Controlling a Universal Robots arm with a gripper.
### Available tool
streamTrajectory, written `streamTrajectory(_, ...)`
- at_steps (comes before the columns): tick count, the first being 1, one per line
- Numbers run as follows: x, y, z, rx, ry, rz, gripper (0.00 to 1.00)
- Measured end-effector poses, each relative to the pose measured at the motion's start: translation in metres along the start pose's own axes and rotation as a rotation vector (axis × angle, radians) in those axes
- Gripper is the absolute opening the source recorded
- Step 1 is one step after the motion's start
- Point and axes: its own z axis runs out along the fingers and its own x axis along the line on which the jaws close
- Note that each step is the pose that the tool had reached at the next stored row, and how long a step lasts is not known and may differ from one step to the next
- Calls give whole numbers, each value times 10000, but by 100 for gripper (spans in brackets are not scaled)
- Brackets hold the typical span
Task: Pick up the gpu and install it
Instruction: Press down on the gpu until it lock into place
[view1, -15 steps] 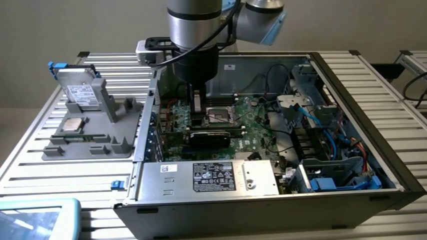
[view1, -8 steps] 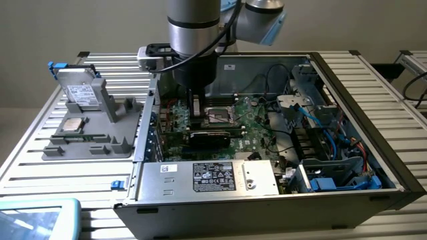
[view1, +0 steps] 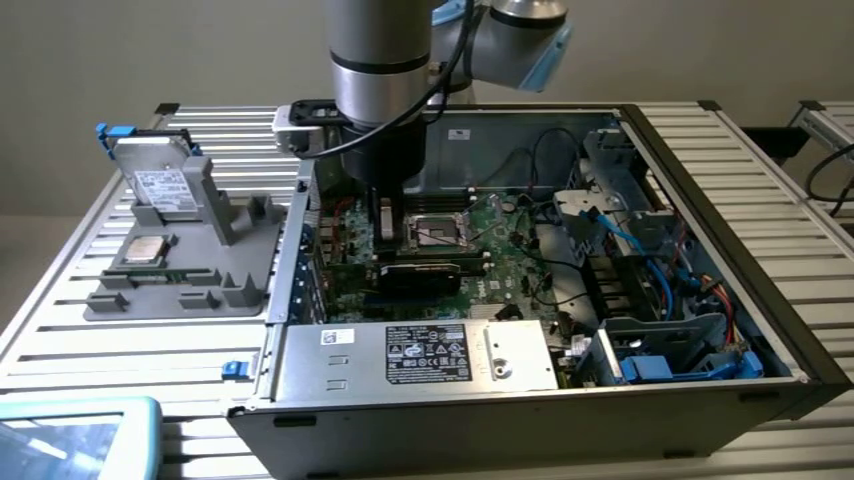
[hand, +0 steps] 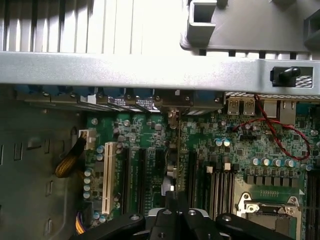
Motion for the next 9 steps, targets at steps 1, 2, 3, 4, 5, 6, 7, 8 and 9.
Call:
streamTrajectory(1,-1,4,18,1,0,6,11)
streamTrajectory(2,-3,7,32,1,-1,11,11)
streamTrajectory(3,-3,8,39,1,0,13,11)
streamTrajectory(4,-4,11,46,2,-1,17,11)
streamTrajectory(5,-5,15,53,2,-1,22,11)
streamTrajectory(6,-5,16,59,2,-1,24,11)
streamTrajectory(7,-6,18,64,2,0,26,11)
streamTrajectory(8,-6,21,70,2,0,29,11)
streamTrajectory(9,-6,24,75,1,1,32,11)
